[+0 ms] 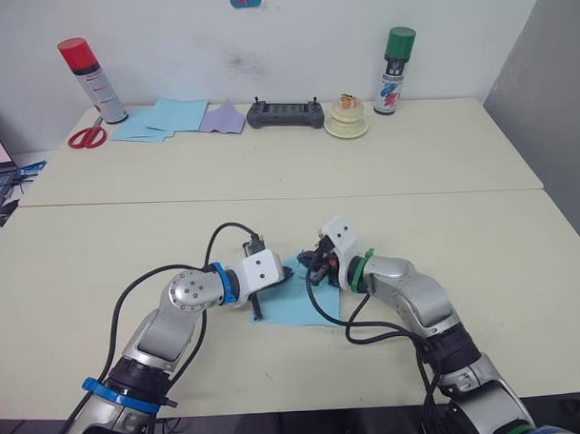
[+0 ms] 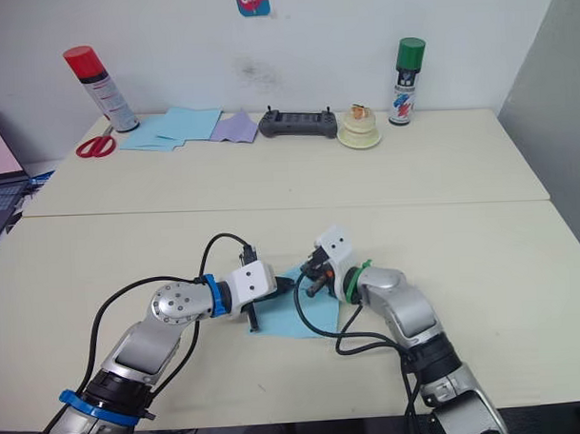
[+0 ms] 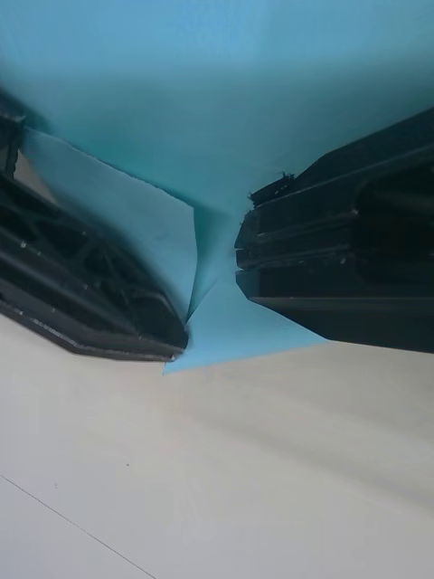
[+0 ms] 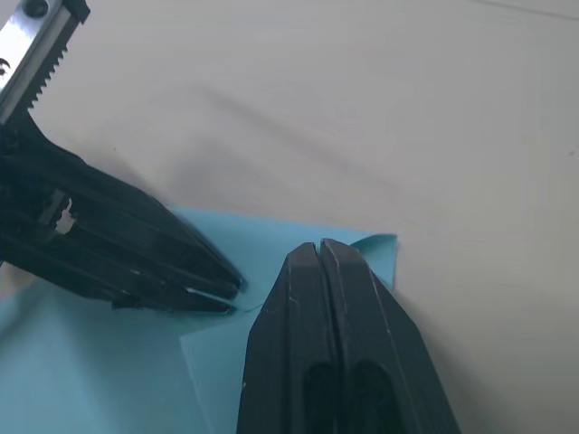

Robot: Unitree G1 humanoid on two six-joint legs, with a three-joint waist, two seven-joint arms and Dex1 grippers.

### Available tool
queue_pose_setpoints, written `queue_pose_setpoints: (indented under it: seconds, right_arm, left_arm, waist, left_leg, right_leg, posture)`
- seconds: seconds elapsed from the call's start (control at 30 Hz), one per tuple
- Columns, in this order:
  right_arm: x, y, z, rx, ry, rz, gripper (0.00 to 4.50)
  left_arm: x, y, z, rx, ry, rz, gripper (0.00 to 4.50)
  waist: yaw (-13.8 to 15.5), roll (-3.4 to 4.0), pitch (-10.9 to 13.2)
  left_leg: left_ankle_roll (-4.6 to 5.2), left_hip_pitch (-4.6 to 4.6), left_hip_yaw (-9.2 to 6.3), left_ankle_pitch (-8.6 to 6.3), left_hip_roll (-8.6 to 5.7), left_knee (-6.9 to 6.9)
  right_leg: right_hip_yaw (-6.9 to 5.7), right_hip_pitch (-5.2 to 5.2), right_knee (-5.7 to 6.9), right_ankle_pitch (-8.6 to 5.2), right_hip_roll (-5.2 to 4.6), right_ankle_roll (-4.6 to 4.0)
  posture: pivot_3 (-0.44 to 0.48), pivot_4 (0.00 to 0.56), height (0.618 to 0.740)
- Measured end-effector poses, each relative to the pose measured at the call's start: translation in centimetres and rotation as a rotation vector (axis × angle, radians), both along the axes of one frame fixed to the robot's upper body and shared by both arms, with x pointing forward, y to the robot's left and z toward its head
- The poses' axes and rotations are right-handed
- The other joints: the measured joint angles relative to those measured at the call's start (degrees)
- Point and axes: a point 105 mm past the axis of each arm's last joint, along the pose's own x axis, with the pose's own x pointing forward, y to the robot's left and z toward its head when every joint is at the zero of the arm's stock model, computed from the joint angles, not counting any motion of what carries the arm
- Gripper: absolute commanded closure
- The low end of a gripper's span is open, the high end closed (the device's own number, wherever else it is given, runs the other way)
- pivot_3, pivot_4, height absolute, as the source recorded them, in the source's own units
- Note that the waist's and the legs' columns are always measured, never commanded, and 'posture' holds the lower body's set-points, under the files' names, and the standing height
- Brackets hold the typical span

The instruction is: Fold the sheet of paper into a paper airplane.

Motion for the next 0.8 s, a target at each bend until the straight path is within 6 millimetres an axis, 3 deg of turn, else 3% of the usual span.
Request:
queue_pose_setpoints:
  seconds: [0.6,0.8]
  right_arm:
    - [0.8,0.0,-0.3,-0.013,-0.006,-0.041,4.50]
    - [0.4,-0.7,1.5,0.029,-0.010,-0.028,4.50]
  left_arm:
    - [-0.2,0.3,0.0,0.018,0.000,-0.011,4.47]
    - [-0.3,0.3,0.0,0.023,-0.001,-0.025,4.47]
  waist:
    - [-0.1,0.00,0.0]
    - [0.0,0.01,0.0]
  left_leg:
    - [0.00,0.01,0.01,0.00,0.01,0.00]
    - [0.00,-0.01,0.01,0.00,0.00,0.00]
  right_leg:
    - [0.01,0.00,0.01,0.00,0.01,0.00]
    - [0.02,0.00,-0.01,0.00,0.00,0.00]
  posture:
    - [0.000,0.150,0.740]
    - [0.000,0.150,0.740]
